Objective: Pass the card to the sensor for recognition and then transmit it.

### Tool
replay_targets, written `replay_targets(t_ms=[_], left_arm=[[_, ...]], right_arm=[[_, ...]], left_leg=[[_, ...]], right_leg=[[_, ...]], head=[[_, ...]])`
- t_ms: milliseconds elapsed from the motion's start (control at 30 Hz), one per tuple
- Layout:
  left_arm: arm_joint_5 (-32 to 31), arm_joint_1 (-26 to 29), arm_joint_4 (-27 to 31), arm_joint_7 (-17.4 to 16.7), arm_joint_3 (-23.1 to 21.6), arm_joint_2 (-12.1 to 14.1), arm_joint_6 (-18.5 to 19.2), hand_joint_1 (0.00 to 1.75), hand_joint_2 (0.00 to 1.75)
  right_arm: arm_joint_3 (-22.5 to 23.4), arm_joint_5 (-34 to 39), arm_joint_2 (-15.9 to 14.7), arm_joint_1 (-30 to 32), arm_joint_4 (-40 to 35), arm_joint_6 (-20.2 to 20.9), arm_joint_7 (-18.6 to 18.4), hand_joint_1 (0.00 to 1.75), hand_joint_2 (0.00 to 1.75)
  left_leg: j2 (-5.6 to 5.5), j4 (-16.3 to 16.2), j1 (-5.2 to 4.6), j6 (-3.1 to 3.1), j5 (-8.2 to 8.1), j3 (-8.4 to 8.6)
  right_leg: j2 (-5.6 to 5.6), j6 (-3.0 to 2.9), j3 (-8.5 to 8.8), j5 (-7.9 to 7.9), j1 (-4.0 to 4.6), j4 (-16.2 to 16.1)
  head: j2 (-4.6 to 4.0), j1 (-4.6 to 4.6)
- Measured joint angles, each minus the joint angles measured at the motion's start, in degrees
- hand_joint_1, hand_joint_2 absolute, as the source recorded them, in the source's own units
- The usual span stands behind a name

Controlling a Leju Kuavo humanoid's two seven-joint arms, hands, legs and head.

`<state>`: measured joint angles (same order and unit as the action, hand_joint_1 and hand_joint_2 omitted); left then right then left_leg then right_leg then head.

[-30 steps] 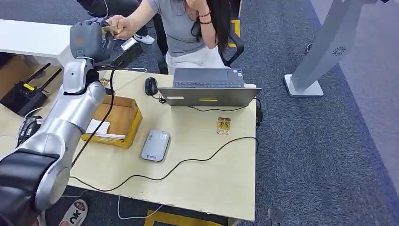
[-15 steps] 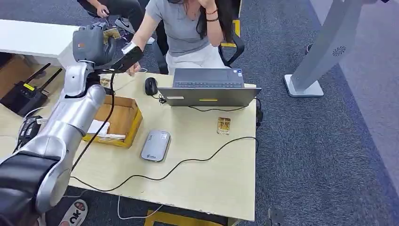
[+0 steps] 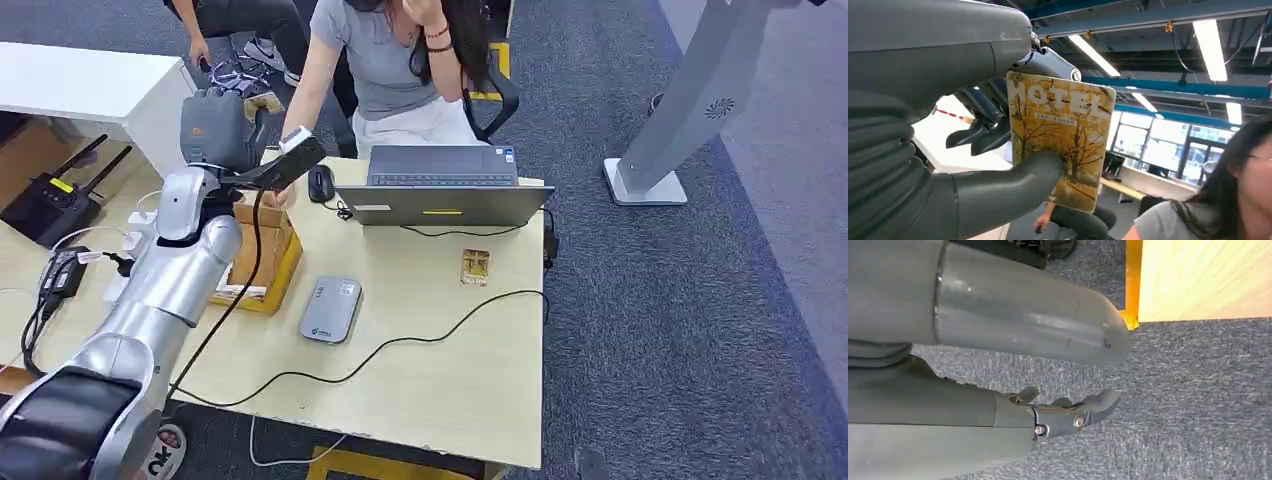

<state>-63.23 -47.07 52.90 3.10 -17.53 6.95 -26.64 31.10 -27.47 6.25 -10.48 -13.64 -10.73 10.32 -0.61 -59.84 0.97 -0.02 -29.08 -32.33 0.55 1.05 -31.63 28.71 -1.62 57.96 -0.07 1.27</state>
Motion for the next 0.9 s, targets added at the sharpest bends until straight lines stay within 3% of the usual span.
replay_targets(t_ms=[133, 367, 567, 900], left_arm=[[-0.4, 6.4, 7.8, -1.4, -1.7, 0.5, 1.2, 1.75, 1.75], [-0.6, 12.6, 16.2, -2.3, -3.5, 2.0, 1.5, 1.75, 1.75], [-1.2, 17.2, 19.4, -2.5, -4.5, 2.9, 3.9, 1.75, 1.75], [-2.0, 20.2, 19.1, -4.8, -6.6, 3.2, 12.2, 1.75, 1.75]], right_arm=[[1.0, 1.0, 0.0, 0.8, 0.0, -0.1, 1.1, 0.0, 0.0], [2.1, 1.4, -0.1, 1.2, 0.0, -0.1, 1.7, 0.0, 0.0], [2.9, 1.9, -0.3, 1.7, 0.0, -0.1, 2.3, 0.0, 0.0], [4.2, 2.3, -0.5, 2.3, 0.0, 0.1, 2.4, 0.0, 0.0]], left_leg=[[-0.01, 0.0, 0.01, 0.0, 0.0, -0.06], [0.02, 0.0, 0.0, 0.0, -0.01, -0.12], [0.03, 0.0, 0.0, 0.0, 0.0, -0.1], [0.02, 0.0, 0.0, 0.0, 0.0, -0.11]], right_leg=[[-0.01, 0.0, -0.03, 0.01, 0.0, 0.0], [-0.01, 0.0, -0.1, 0.01, 0.0, 0.0], [0.0, 0.0, -0.09, 0.01, 0.0, 0.0], [0.0, 0.0, -0.11, 0.01, 0.0, 0.0]], head=[[0.0, 0.02], [0.0, 0.0], [0.0, -0.02], [0.0, -0.02]])
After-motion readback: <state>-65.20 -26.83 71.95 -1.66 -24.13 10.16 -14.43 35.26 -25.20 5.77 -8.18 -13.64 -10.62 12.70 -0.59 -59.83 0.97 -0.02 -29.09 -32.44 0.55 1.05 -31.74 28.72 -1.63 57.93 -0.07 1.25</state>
